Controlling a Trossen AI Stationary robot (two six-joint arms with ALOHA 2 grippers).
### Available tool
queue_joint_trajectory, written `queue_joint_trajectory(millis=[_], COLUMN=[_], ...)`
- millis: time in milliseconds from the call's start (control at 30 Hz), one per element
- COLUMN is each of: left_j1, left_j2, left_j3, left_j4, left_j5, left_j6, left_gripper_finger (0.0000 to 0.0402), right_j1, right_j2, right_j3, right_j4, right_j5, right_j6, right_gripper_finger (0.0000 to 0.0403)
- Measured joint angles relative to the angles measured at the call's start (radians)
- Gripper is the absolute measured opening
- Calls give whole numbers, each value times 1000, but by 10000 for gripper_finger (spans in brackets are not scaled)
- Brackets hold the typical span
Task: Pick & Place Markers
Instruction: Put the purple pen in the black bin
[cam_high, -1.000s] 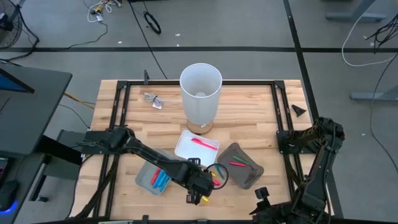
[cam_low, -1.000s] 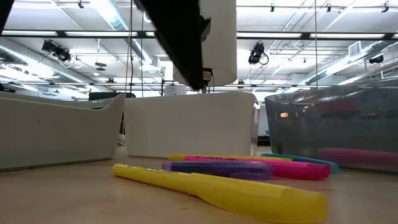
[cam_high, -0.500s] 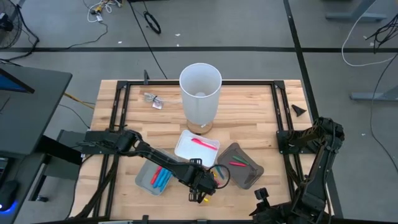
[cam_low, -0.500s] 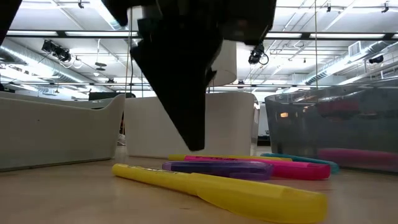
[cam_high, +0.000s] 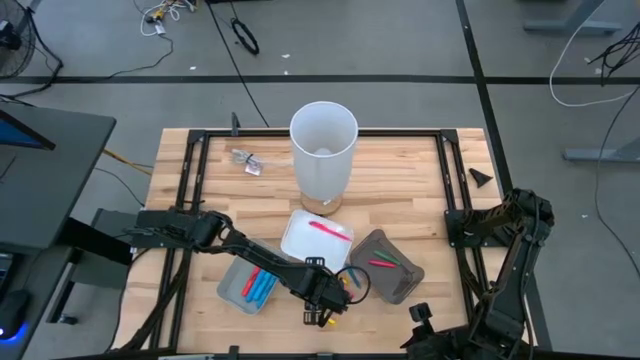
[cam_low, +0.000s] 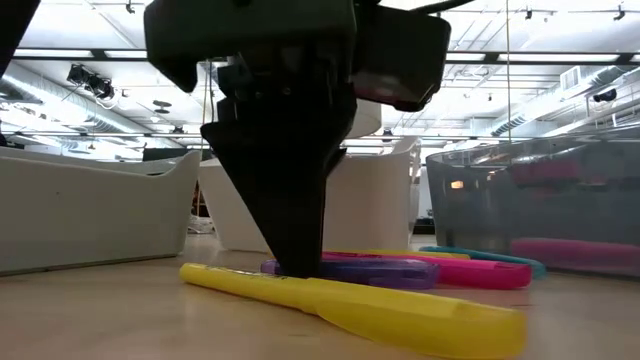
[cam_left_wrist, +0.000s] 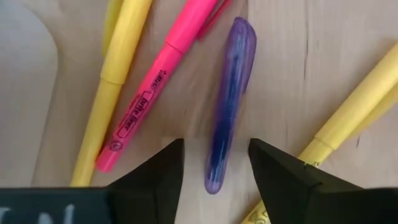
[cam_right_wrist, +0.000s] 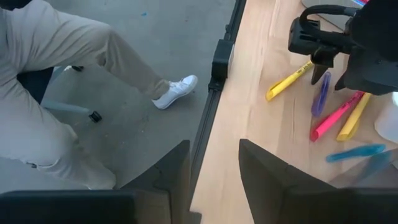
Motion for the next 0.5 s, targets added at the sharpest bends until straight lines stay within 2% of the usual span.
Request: queue_joint_trajectory(millis=[300,500], left_j1=[-3,-2], left_j2=[0,0], left_j3=[0,0], left_j4=[11,14], left_j5=[20,34], left_j6=[1,1], left_gripper_finger=[97,52], right_j1=[0,0], right_j2=[0,0], right_j3=[0,0], right_j4=[0,0], right_j5=[0,1], right_j6=[-1,-23], right_gripper_finger=[137,137])
